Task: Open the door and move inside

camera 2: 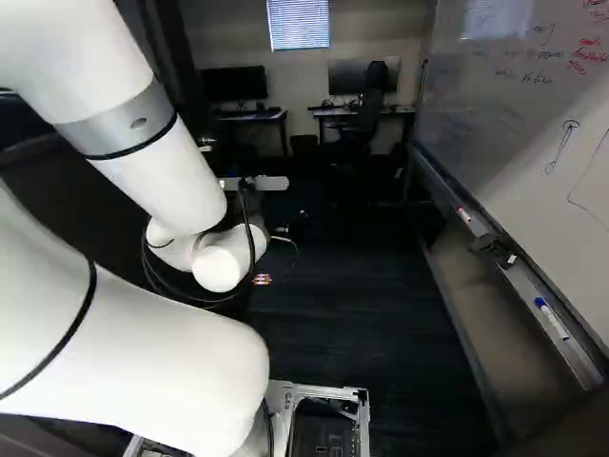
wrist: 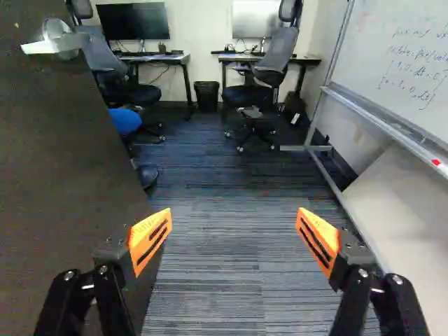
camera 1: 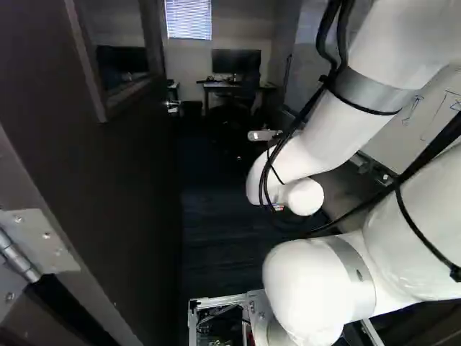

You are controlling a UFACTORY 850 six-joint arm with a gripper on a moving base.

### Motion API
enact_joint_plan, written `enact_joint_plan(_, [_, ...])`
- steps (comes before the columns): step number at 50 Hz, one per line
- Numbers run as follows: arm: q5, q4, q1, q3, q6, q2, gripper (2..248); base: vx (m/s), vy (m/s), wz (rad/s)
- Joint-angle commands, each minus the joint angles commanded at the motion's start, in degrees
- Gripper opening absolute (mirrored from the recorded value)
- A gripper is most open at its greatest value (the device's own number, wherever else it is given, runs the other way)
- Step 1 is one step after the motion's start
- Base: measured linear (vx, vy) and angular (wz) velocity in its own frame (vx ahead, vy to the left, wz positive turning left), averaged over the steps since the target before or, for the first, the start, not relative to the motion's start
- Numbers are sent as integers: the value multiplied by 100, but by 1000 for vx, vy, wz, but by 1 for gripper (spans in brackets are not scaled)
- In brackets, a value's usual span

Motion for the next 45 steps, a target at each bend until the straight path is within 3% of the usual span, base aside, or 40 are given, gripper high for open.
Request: enact_joint_plan(45, [0, 0, 0, 0, 0, 0, 247, 174, 3, -6])
